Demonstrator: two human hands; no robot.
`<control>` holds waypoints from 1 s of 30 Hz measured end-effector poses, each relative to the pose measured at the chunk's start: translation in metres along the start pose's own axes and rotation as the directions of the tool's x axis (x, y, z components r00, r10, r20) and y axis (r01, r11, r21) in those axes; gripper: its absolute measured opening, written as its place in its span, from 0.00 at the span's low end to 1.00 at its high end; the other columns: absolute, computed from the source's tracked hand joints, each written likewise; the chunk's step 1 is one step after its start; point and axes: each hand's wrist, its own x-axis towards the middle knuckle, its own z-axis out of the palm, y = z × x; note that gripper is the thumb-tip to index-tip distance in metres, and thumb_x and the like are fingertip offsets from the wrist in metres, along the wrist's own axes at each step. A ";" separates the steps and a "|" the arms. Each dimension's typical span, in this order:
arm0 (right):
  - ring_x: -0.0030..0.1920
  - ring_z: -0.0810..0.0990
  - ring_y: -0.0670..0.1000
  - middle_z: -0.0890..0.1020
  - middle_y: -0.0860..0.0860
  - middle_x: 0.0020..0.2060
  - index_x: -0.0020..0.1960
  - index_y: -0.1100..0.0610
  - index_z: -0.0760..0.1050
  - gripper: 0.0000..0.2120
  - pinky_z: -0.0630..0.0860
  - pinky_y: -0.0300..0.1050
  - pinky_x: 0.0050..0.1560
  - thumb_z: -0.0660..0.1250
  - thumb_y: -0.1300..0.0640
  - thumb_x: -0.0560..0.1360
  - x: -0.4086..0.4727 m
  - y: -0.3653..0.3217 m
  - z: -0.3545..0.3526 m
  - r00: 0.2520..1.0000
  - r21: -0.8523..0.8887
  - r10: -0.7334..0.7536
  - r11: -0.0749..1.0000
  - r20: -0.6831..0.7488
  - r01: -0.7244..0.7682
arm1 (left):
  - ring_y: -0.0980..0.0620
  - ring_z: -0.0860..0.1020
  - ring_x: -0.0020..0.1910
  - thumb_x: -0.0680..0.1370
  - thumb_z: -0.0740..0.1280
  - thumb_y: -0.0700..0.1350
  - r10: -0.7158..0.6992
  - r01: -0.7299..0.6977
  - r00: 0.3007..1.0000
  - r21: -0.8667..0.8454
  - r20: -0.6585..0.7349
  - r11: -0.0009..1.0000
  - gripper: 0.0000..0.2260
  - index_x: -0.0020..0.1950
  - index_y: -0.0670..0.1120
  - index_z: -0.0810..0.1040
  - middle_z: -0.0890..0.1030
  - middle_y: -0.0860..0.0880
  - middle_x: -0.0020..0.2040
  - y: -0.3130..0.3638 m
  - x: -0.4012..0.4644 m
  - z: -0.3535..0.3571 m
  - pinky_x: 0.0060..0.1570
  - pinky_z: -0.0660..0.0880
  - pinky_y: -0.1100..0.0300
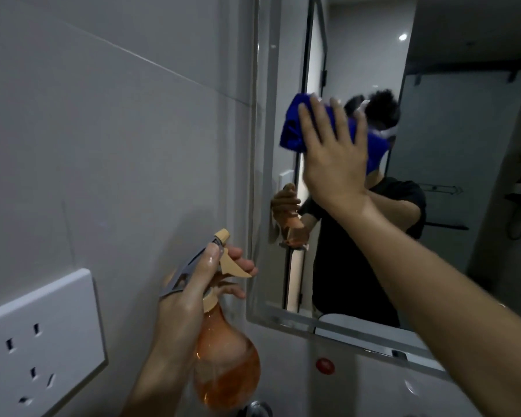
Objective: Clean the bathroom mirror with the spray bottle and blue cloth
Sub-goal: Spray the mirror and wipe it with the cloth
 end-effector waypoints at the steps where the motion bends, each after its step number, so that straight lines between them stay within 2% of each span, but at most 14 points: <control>1: 0.79 0.54 0.61 0.55 0.54 0.80 0.81 0.55 0.52 0.34 0.50 0.66 0.76 0.60 0.56 0.78 -0.010 -0.013 0.006 0.999 0.005 -0.036 0.999 0.005 0.036 | 0.37 0.84 0.48 0.75 0.66 0.57 -0.001 0.001 1.000 0.000 -0.003 1.000 0.18 0.47 0.43 0.84 0.85 0.38 0.44 0.000 0.001 0.002 0.37 0.79 0.52; 3: 0.79 0.53 0.62 0.55 0.54 0.80 0.81 0.55 0.53 0.36 0.46 0.65 0.76 0.63 0.57 0.76 -0.046 -0.038 0.020 0.981 0.033 -0.188 0.982 0.054 0.186 | 0.37 0.84 0.47 0.76 0.67 0.56 -0.009 0.009 1.000 0.002 -0.008 1.000 0.15 0.46 0.45 0.85 0.85 0.39 0.43 0.000 0.002 0.005 0.35 0.79 0.55; 6: 0.79 0.54 0.61 0.55 0.54 0.80 0.81 0.55 0.53 0.37 0.44 0.64 0.76 0.65 0.57 0.75 -0.111 -0.050 0.032 0.866 0.065 -0.459 0.888 0.199 0.456 | 0.39 0.85 0.47 0.77 0.64 0.53 -0.043 0.043 0.999 -0.013 -0.001 0.999 0.13 0.42 0.50 0.86 0.86 0.42 0.42 0.000 0.003 0.006 0.36 0.80 0.56; 8: 0.79 0.54 0.61 0.54 0.54 0.80 0.81 0.55 0.53 0.37 0.43 0.63 0.76 0.63 0.58 0.74 -0.139 -0.034 0.034 0.800 0.059 -0.539 0.837 0.263 0.545 | 0.38 0.85 0.47 0.76 0.63 0.53 -0.055 0.056 0.998 -0.018 0.023 0.998 0.14 0.42 0.48 0.86 0.85 0.40 0.42 0.002 0.003 0.005 0.36 0.80 0.56; 12: 0.78 0.56 0.60 0.56 0.52 0.80 0.80 0.53 0.55 0.35 0.48 0.65 0.75 0.62 0.56 0.75 -0.138 0.012 0.028 0.749 0.018 -0.594 0.787 0.293 0.617 | 0.37 0.84 0.47 0.77 0.66 0.55 -0.042 0.041 0.999 0.004 0.006 0.999 0.13 0.44 0.49 0.86 0.85 0.41 0.43 0.000 0.002 0.003 0.36 0.79 0.55; 14: 0.78 0.58 0.60 0.58 0.52 0.79 0.80 0.53 0.56 0.32 0.50 0.66 0.74 0.58 0.55 0.77 -0.120 0.027 0.020 0.780 -0.004 -0.563 0.810 0.272 0.586 | 0.37 0.84 0.48 0.79 0.65 0.54 -0.017 0.017 1.000 0.012 -0.001 1.000 0.12 0.45 0.51 0.86 0.85 0.41 0.43 -0.002 0.004 0.002 0.39 0.77 0.50; 17: 0.77 0.61 0.61 0.61 0.53 0.79 0.80 0.54 0.58 0.31 0.52 0.66 0.74 0.49 0.54 0.77 -0.074 0.027 0.008 0.903 -0.049 -0.383 0.916 0.194 0.399 | 0.38 0.84 0.47 0.79 0.63 0.53 -0.005 0.005 1.000 0.012 0.000 1.000 0.13 0.46 0.48 0.85 0.85 0.40 0.44 -0.002 0.006 0.002 0.42 0.77 0.47; 20: 0.77 0.60 0.62 0.59 0.54 0.79 0.80 0.55 0.55 0.30 0.51 0.64 0.75 0.54 0.55 0.78 -0.038 0.001 0.007 0.983 -0.041 -0.156 0.986 0.101 0.161 | 0.38 0.84 0.47 0.78 0.66 0.54 0.002 -0.002 1.000 0.014 0.010 1.000 0.13 0.46 0.48 0.86 0.85 0.40 0.43 -0.002 0.007 0.001 0.40 0.77 0.47; 22: 0.77 0.60 0.62 0.59 0.55 0.79 0.80 0.56 0.54 0.31 0.53 0.64 0.75 0.59 0.58 0.78 -0.034 -0.023 0.013 0.999 -0.022 -0.035 0.999 0.035 0.036 | 0.38 0.84 0.47 0.76 0.67 0.56 -0.010 0.010 1.000 0.018 0.009 1.000 0.14 0.46 0.47 0.85 0.85 0.40 0.43 -0.003 0.006 0.001 0.37 0.78 0.50; 23: 0.77 0.60 0.62 0.59 0.55 0.79 0.80 0.56 0.55 0.32 0.53 0.64 0.75 0.60 0.58 0.78 -0.039 -0.033 0.016 0.999 -0.006 -0.025 1.000 0.019 0.025 | 0.38 0.84 0.46 0.75 0.68 0.57 -0.018 0.017 1.000 0.018 0.009 1.000 0.15 0.45 0.46 0.85 0.85 0.39 0.43 -0.003 0.006 0.002 0.36 0.78 0.52; 25: 0.77 0.59 0.62 0.58 0.55 0.79 0.80 0.56 0.56 0.33 0.49 0.63 0.75 0.60 0.59 0.77 -0.060 -0.046 0.025 0.982 0.014 -0.181 0.983 0.045 0.181 | 0.39 0.85 0.46 0.74 0.68 0.57 -0.031 0.031 1.000 -0.001 0.006 1.000 0.15 0.44 0.46 0.85 0.85 0.39 0.42 -0.004 0.006 0.004 0.34 0.78 0.56; 27: 0.78 0.58 0.62 0.57 0.55 0.80 0.80 0.56 0.55 0.34 0.46 0.62 0.75 0.59 0.59 0.75 -0.090 -0.044 0.031 0.889 0.024 -0.437 0.899 0.139 0.438 | 0.39 0.85 0.46 0.71 0.70 0.60 -0.058 0.058 0.998 -0.012 0.022 0.998 0.18 0.43 0.46 0.85 0.85 0.39 0.42 -0.001 0.006 0.009 0.33 0.78 0.57; 28: 0.78 0.58 0.62 0.56 0.55 0.80 0.80 0.56 0.54 0.35 0.47 0.62 0.75 0.59 0.58 0.75 -0.104 -0.038 0.032 0.833 0.038 -0.517 0.853 0.197 0.520 | 0.39 0.85 0.45 0.68 0.71 0.63 -0.071 0.072 0.997 -0.008 0.040 0.997 0.20 0.43 0.45 0.85 0.85 0.39 0.42 -0.001 0.005 0.013 0.32 0.79 0.57; 30: 0.77 0.60 0.61 0.57 0.53 0.80 0.80 0.55 0.54 0.36 0.54 0.62 0.75 0.60 0.58 0.74 -0.125 -0.020 0.028 0.781 0.058 -0.553 0.825 0.291 0.562 | 0.40 0.85 0.44 0.68 0.72 0.62 -0.084 0.084 0.995 -0.003 0.047 0.996 0.19 0.42 0.47 0.86 0.86 0.40 0.41 -0.001 0.000 0.021 0.32 0.79 0.55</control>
